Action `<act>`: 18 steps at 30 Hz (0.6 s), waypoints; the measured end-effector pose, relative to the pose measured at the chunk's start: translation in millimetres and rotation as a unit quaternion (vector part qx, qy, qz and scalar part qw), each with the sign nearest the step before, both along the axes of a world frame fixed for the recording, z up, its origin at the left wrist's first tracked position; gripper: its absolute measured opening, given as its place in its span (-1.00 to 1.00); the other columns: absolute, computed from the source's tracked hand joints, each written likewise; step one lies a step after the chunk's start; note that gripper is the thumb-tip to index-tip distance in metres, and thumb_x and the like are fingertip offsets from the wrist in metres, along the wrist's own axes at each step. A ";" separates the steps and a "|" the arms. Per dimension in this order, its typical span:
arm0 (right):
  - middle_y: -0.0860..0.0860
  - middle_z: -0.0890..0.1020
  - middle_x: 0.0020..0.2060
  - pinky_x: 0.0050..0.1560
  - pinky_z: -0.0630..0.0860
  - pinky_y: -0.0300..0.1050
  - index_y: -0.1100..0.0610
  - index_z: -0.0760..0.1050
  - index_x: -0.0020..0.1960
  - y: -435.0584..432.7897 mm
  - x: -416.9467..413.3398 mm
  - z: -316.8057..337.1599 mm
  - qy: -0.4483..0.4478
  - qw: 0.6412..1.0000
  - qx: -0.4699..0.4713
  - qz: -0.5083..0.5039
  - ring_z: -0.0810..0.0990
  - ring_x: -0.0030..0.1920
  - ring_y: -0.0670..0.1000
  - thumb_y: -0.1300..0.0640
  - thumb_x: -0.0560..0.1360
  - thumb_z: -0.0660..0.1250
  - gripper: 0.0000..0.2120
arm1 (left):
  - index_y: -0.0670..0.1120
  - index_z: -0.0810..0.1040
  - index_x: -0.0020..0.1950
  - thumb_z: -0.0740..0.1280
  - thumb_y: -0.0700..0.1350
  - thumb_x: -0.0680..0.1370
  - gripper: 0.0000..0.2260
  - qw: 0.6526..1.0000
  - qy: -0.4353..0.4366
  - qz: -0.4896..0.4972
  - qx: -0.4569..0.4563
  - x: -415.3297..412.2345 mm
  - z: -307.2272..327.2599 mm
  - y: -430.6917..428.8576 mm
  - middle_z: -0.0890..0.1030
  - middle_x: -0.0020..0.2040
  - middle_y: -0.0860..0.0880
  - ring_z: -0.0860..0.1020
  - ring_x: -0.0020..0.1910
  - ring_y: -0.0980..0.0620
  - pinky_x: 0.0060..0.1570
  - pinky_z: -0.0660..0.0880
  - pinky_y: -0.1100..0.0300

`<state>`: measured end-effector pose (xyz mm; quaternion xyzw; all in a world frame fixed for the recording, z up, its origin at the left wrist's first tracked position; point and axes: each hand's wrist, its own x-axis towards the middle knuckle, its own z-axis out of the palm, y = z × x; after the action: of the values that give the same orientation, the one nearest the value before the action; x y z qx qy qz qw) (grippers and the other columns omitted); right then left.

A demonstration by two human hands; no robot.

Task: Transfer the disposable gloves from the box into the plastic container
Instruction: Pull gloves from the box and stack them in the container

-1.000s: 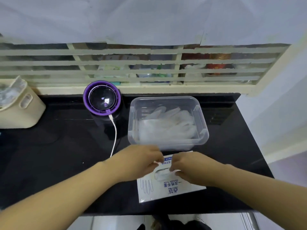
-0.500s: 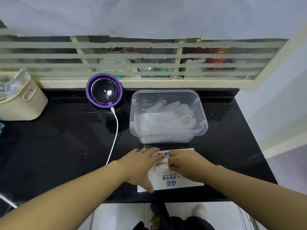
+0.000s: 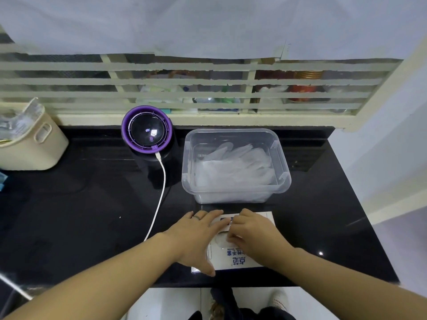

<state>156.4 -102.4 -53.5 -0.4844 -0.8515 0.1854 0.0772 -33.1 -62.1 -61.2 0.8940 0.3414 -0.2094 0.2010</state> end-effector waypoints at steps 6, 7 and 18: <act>-0.10 0.61 -0.08 -0.01 0.46 -0.30 0.06 0.61 -0.01 -0.3 22.9 27.4 0.072 0.996 -0.044 -0.036 0.54 -0.07 -0.12 0.02 0.55 0.29 -0.84 | 0.09 -0.16 0.57 0.41 0.33 0.34 0.02 1.000 0.007 -0.007 0.010 -2.0 1.4 2.6 -0.15 0.58 0.01 -0.01 0.53 -0.10 0.50 0.02 -0.03; -0.13 0.61 -0.16 -0.06 0.49 -0.29 0.05 0.61 -0.07 1.5 24.4 32.6 0.114 0.990 -0.045 -0.069 0.56 -0.12 -0.13 0.05 0.53 0.33 -0.89 | 0.06 -0.12 0.58 0.42 0.31 0.35 0.01 1.000 0.015 -0.010 0.012 -1.2 3.2 2.0 -0.13 0.58 0.00 0.01 0.53 -0.10 0.49 0.03 -0.02; -0.24 0.56 -0.19 -0.07 0.46 -0.46 0.04 0.56 0.00 52.7 18.9 129.4 0.319 0.927 0.068 -0.185 0.54 -0.13 -0.32 0.14 0.50 0.33 -0.91 | 0.14 -0.05 0.57 0.46 0.29 0.33 -0.02 0.999 -0.019 0.024 -0.037 2.0 31.0 7.8 -0.01 0.57 0.07 0.02 0.54 0.03 0.51 0.00 -0.01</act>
<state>175.3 -49.7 75.8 -0.5418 -0.6880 0.2540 0.4105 -31.2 -54.3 -30.2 0.8812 0.3510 -0.1999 0.2455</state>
